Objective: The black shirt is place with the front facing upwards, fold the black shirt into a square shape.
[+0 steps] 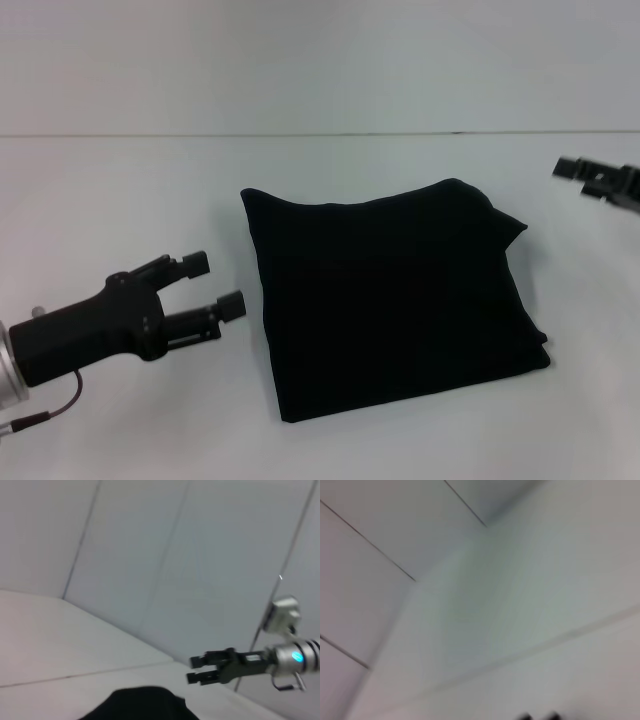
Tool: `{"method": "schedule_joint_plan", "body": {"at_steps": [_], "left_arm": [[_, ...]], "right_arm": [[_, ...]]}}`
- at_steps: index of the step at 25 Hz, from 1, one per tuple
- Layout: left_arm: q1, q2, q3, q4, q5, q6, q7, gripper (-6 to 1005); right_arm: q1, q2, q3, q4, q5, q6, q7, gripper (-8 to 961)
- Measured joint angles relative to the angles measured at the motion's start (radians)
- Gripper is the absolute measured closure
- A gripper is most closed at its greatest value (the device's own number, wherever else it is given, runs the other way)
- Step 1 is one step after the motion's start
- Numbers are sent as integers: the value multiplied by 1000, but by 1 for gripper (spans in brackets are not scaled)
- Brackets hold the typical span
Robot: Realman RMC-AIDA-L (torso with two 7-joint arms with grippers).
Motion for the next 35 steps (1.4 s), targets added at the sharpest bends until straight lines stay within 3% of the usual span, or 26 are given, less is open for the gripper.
{"method": "schedule_joint_plan", "body": {"at_steps": [5,7,10,12,15,19,26,31,35], "left_arm": [[-22,9,-60,-55,-1,-5,-34,71],[-26,10,-73,-61,-2,-6,-46,71],[-26,10,-86,-63,-2,-7,-66,71],[-26,10,-93,-64,-2,-8,-78,71],[-27,10,-96,-65,-2,-9,-95,72],[-26,10,-96,-66,-2,-7,-103,72],[-23,9,-97,-66,-2,0,-104,73],[-28,9,-97,-71,-2,1,-105,74],[-32,9,-97,-75,-2,3,-108,75]], "right_arm": [[-31,-1,10,8,145,-193,-250,164],[-23,13,-11,16,140,-228,-333,149],[1,50,-84,52,122,-214,-458,159],[20,75,-140,74,112,-158,-513,159],[50,95,-223,105,87,-52,-539,159],[71,93,-309,140,75,78,-532,159],[45,78,-311,140,75,170,-531,160],[32,81,-308,118,84,171,-548,160],[1,89,-268,70,106,97,-594,160]]}}
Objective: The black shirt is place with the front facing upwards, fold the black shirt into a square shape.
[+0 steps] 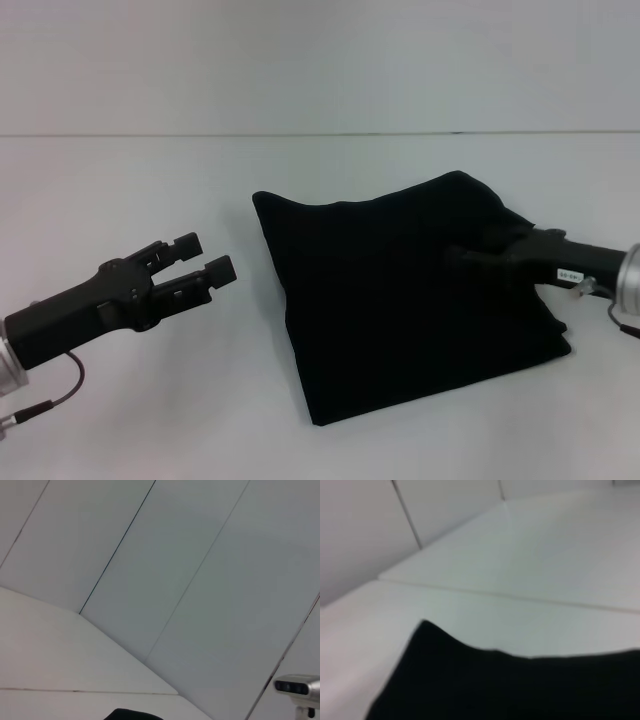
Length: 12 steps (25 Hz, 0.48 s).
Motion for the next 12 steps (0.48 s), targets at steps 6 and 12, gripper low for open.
{"method": "schedule_joint_plan", "body": {"at_steps": [6,12], "left_arm": [[-9,1,0,0,0,-7,-22,75],[-17,0,6,-3,0,-35,-52,76]], "right_arm": [[-82,1,74,-19,56,-166,-153,160],[-123,4,82,42,51,-152,-238,160]]}}
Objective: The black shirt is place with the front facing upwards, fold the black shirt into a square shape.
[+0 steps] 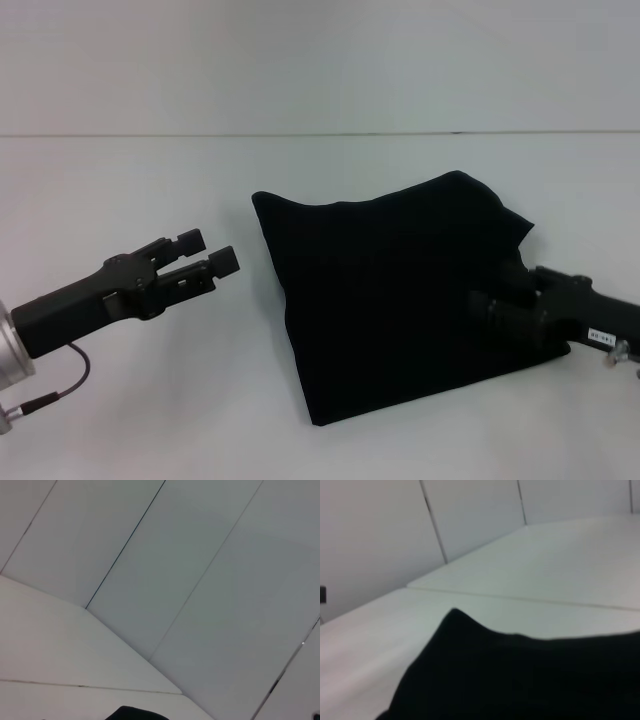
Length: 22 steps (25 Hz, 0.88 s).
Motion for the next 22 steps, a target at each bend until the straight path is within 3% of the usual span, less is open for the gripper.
{"method": "schedule_joint_plan", "body": {"at_steps": [8,14,22], "left_arm": [[-8,-1,2,0,3,-5,-13,77],[-34,1,16,-20,8,-78,-99,78],[-110,22,67,-29,11,-207,-411,79]], "right_arm": [[-11,0,3,24,-2,85,-7,161],[-21,-1,17,23,3,102,-4,161],[-67,0,110,20,6,-72,-121,161]]}}
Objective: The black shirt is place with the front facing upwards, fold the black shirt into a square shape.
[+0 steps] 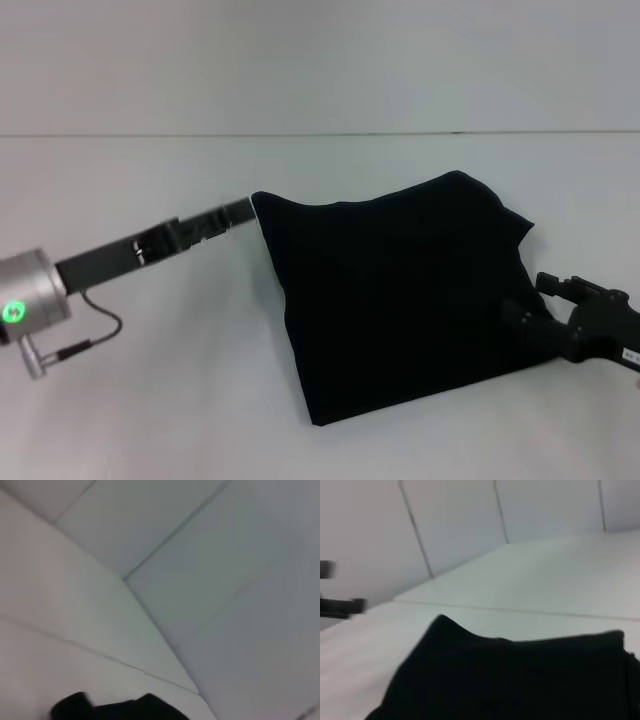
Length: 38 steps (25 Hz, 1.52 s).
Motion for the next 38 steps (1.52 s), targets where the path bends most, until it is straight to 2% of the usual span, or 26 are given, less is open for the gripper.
{"method": "schedule_joint_plan", "body": {"at_steps": [3,5,11,16,21,27,31,38], "left_arm": [[-36,12,79,-4,17,-109,-138,80],[-58,11,123,-6,34,-176,-189,80],[-147,-10,276,-65,48,-435,-274,81],[-189,-33,343,-87,49,-554,-279,81],[-197,-44,364,-87,49,-602,-277,82],[-197,-47,384,-88,49,-684,-260,83],[-196,-46,411,-90,48,-716,-234,142],[-192,-47,412,-85,41,-700,-215,244]], "right_arm": [[-17,1,13,12,-3,-37,-44,160],[-23,1,10,29,-8,-40,-58,159],[-39,1,15,70,-11,-66,-126,160],[-51,1,16,71,-11,-94,-127,160],[-57,1,15,71,-11,-106,-128,161],[-58,1,17,71,-11,-114,-129,161],[-58,1,18,71,-11,-115,-129,159],[-49,1,19,71,-10,-116,-128,160]]}}
